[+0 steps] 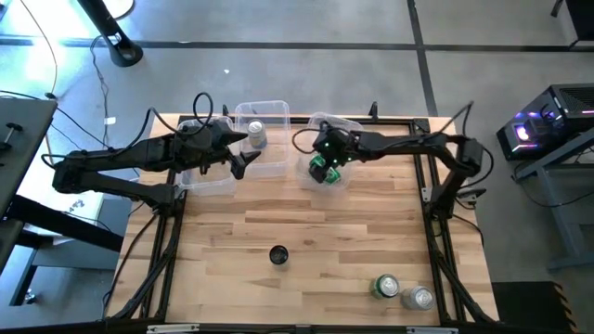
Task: Sort soda cans
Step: Put the left green soda can into the right transparent bin
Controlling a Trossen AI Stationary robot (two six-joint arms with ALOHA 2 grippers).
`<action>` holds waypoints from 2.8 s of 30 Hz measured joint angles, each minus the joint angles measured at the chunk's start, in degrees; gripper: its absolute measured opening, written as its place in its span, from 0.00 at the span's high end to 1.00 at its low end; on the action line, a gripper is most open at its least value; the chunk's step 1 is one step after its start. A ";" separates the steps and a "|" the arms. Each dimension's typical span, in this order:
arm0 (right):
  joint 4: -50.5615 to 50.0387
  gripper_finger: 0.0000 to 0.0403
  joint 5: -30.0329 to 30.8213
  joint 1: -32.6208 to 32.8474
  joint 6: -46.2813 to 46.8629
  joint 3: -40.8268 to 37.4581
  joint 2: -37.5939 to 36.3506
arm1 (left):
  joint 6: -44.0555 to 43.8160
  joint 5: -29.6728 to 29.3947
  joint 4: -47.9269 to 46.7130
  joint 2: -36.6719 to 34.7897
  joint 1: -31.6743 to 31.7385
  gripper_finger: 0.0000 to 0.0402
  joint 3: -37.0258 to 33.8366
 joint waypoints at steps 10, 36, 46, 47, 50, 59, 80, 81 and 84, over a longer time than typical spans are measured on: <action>-11.44 0.10 6.74 0.09 0.51 -0.35 7.43 | -0.85 0.02 0.04 0.00 0.00 0.10 0.00; -29.90 0.31 18.37 5.02 -19.73 22.33 -4.74 | 5.07 2.65 -0.67 6.90 -0.02 0.10 8.04; -28.82 0.31 15.28 14.47 -22.77 31.83 -6.04 | 29.29 3.51 -2.12 22.02 -0.94 0.10 19.98; -28.77 0.31 15.86 15.13 -22.79 31.84 -6.04 | 31.03 3.69 -2.41 23.23 -1.22 0.10 20.90; -28.23 0.31 17.31 16.34 -22.45 31.79 -5.80 | 35.02 3.43 -2.17 26.33 -2.28 0.10 23.62; -27.31 0.31 17.48 18.44 -22.43 31.79 -5.40 | 40.00 2.71 -0.59 30.29 -4.53 0.10 26.01; -24.96 0.31 11.57 19.62 -25.19 31.72 -5.10 | 37.82 7.65 1.63 29.35 -7.50 0.25 26.01; -25.11 0.28 12.16 19.62 -25.25 31.72 -5.10 | 37.69 7.49 1.06 29.35 -7.50 0.25 26.03; -25.73 0.11 16.49 19.66 -23.10 31.69 -5.62 | 35.86 4.76 -1.78 29.09 -7.42 0.25 26.12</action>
